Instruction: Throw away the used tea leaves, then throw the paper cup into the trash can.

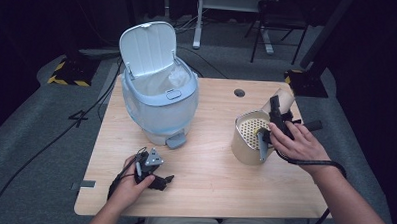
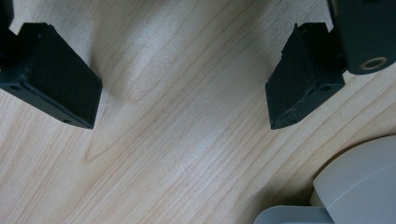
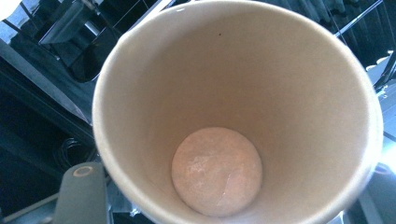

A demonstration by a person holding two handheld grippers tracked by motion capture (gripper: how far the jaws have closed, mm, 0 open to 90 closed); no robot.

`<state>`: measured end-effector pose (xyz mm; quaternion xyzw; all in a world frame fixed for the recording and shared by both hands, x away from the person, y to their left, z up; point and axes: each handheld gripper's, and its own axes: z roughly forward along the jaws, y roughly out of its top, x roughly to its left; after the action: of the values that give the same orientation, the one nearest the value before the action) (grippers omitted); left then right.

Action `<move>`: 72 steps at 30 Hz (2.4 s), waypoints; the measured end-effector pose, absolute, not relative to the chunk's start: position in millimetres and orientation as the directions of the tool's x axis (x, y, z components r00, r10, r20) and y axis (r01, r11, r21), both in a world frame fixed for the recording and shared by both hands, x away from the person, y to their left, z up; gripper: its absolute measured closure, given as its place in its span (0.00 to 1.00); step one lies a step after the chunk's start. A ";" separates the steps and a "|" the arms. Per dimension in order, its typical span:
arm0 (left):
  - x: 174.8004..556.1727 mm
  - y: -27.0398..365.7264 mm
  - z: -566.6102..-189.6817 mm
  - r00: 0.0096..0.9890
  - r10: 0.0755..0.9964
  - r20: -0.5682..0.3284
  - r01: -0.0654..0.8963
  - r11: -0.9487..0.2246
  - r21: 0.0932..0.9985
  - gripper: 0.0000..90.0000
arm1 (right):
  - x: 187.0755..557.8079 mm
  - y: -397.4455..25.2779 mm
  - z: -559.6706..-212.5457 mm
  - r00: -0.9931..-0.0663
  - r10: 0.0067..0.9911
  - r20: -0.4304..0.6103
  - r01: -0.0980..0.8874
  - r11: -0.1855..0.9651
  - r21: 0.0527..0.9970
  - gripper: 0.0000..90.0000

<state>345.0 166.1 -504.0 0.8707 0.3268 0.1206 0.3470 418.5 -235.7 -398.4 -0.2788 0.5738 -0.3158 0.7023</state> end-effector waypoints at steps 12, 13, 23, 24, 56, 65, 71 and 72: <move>345.0 166.1 -504.0 0.757 0.653 -0.017 0.486 -0.546 0.683 0.13 | 418.0 -236.0 -397.6 0.155 -0.766 -0.624 0.130 0.642 -0.756 0.34; 345.0 166.1 -504.0 0.757 0.653 -0.017 0.486 -0.545 0.683 0.13 | 418.2 -236.5 -397.2 0.155 -0.761 -0.630 0.128 0.648 -0.751 0.34; 345.0 166.2 -504.0 0.757 0.653 -0.017 0.486 -0.546 0.683 0.13 | 420.9 -238.7 -380.8 0.007 -0.531 -0.847 0.013 0.847 -0.531 0.33; 345.1 166.2 -504.0 0.758 0.652 -0.017 0.485 -0.546 0.683 0.13 | 422.1 -240.7 -373.9 -0.052 -0.406 -0.912 -0.010 0.914 -0.407 0.33; 347.7 165.0 -504.3 0.761 0.648 -0.019 0.485 -0.551 0.679 0.10 | 439.9 -263.6 -304.1 -0.622 0.717 -0.314 0.261 0.568 0.780 0.33; 348.0 164.9 -504.3 0.754 0.657 -0.017 0.494 -0.549 0.674 0.08 | 455.1 -233.1 -282.3 -0.691 0.670 -0.272 0.233 0.562 0.793 0.33; 347.5 164.9 -504.4 0.750 0.661 -0.018 0.497 -0.546 0.675 0.08 | 464.9 -212.1 -270.2 -0.723 0.638 -0.265 0.207 0.566 0.798 0.33; 347.6 165.0 -504.4 0.750 0.661 -0.017 0.497 -0.546 0.674 0.08 | 465.6 -208.5 -267.9 -0.726 0.635 -0.263 0.203 0.564 0.800 0.33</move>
<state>347.6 165.0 -504.4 0.8710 0.3323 0.1202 0.3412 465.6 -208.5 -267.9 0.2492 0.8411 0.3945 0.2734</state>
